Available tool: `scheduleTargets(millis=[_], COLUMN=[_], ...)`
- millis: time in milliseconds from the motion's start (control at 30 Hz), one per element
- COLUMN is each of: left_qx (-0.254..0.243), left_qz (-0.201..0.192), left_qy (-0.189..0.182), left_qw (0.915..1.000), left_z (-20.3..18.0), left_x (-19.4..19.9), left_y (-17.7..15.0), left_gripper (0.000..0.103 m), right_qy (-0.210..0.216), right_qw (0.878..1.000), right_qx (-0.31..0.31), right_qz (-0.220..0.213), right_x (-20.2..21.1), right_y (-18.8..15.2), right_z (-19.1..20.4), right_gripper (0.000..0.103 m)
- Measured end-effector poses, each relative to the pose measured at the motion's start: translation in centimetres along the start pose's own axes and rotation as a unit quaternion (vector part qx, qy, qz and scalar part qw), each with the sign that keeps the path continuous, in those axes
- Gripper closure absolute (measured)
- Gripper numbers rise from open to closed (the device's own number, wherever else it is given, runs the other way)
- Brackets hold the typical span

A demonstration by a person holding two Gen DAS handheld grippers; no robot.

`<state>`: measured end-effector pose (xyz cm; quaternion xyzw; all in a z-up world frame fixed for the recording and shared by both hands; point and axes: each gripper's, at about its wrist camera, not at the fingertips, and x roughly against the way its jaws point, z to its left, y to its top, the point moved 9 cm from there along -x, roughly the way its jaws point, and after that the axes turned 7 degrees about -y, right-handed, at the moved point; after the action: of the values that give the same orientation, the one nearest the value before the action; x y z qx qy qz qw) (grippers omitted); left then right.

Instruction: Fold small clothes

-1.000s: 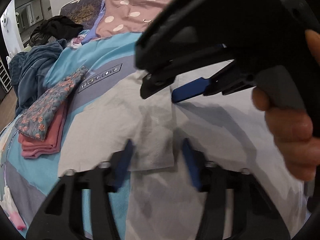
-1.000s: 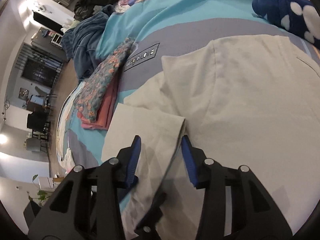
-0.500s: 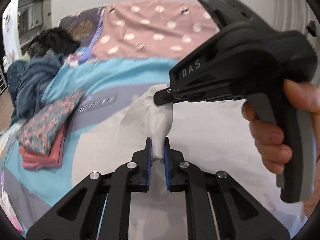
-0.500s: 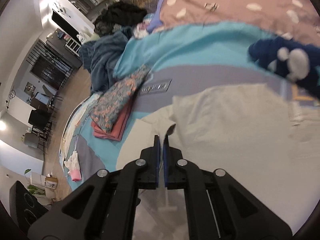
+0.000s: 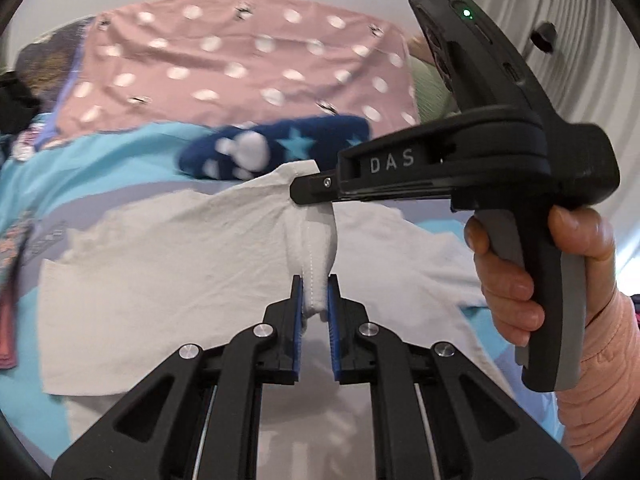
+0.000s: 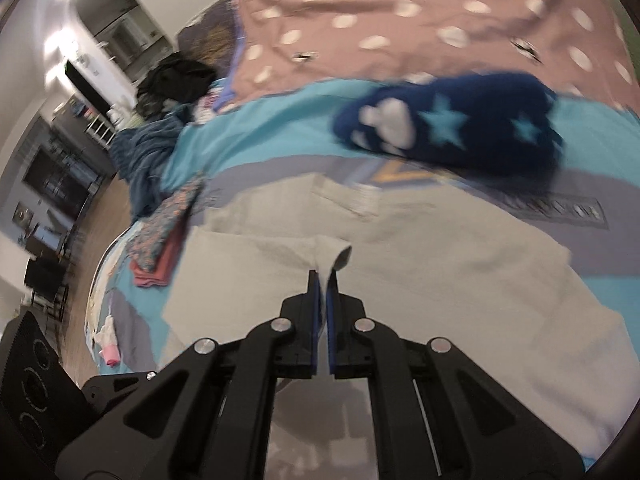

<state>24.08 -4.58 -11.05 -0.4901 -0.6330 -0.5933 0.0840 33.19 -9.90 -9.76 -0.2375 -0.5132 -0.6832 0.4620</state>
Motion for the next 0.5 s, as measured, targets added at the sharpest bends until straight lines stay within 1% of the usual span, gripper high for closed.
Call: scheduleTargets(millis=[67, 100, 200, 267, 400, 500], left_qx=[-0.007, -0.009, -0.022, -0.031, -0.051, -0.06], left_qz=[0.015, 0.02, 0.041, 0.049, 0.071, 0.082], left_qy=[-0.009, -0.012, -0.028, -0.032, -0.037, -0.032], left_qw=[0.9998, 0.9997, 0.9985, 0.9978, 0.9955, 0.9943], left_z=[-1.5, -1.7, -4.5, -5.6, -7.9, -8.3], left_x=[-1.4, -2.0, -4.0, -4.7, -6.5, -7.6], left_y=[-0.4, -0.4, -1.3, -1.9, -3.2, -3.8], left_gripper=[0.092, 0.092, 0.092, 0.092, 0.092, 0.091], right_qy=[-0.001, -0.002, -0.008, -0.011, -0.017, -0.033], right_qw=[1.0, 1.0, 0.999, 0.998, 0.997, 0.996], right_qx=[-0.02, -0.026, -0.044, -0.056, -0.07, -0.079], right_qz=[0.001, 0.0, -0.002, 0.0, 0.002, 0.002], right_x=[0.3, 0.5, 1.0, 1.3, 1.3, 1.0], right_y=[-0.9, -1.3, -2.5, -3.3, -4.8, -5.5], right_z=[-2.5, -3.5, -6.2, -7.9, -10.2, -11.8], right_gripper=[0.1, 0.1, 0.1, 0.1, 0.099, 0.099])
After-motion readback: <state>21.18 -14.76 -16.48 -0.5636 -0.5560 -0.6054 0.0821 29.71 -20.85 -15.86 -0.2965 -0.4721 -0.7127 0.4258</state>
